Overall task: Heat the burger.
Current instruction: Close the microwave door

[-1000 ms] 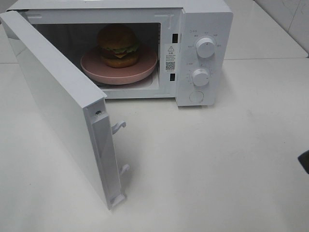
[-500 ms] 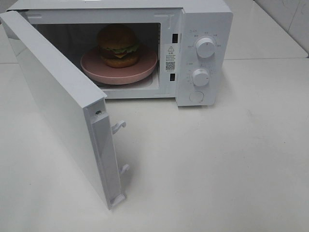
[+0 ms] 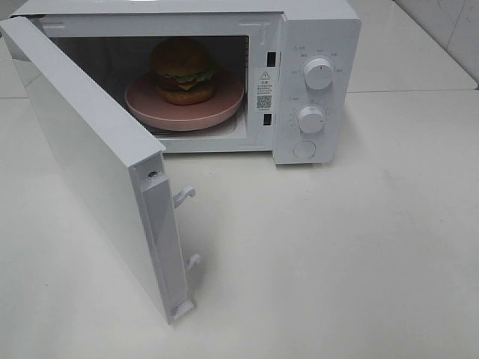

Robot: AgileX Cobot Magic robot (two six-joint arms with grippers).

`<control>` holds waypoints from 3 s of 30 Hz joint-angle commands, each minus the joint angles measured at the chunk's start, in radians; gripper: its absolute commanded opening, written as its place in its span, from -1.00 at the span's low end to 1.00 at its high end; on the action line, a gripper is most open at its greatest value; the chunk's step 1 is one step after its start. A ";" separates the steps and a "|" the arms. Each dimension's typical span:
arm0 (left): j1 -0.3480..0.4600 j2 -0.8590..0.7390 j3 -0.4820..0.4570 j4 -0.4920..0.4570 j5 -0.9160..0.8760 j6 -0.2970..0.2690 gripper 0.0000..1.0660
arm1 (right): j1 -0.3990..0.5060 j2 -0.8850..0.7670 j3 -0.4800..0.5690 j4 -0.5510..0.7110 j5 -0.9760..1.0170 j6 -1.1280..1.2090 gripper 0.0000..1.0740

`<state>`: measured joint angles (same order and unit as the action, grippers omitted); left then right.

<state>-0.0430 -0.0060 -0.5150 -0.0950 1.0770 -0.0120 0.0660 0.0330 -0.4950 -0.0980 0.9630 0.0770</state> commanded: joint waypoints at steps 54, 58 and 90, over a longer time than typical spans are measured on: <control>0.003 -0.010 0.000 -0.009 -0.011 -0.001 0.88 | -0.024 -0.064 0.002 0.000 -0.001 -0.008 0.42; 0.003 -0.010 0.000 -0.009 -0.012 -0.002 0.88 | -0.024 -0.064 0.002 0.000 -0.001 -0.008 0.42; 0.003 0.386 -0.052 0.001 -0.390 -0.039 -1.00 | -0.024 -0.064 0.002 0.000 -0.001 -0.008 0.42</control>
<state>-0.0430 0.3400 -0.5610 -0.0990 0.7320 -0.0550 0.0450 -0.0050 -0.4950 -0.0980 0.9670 0.0760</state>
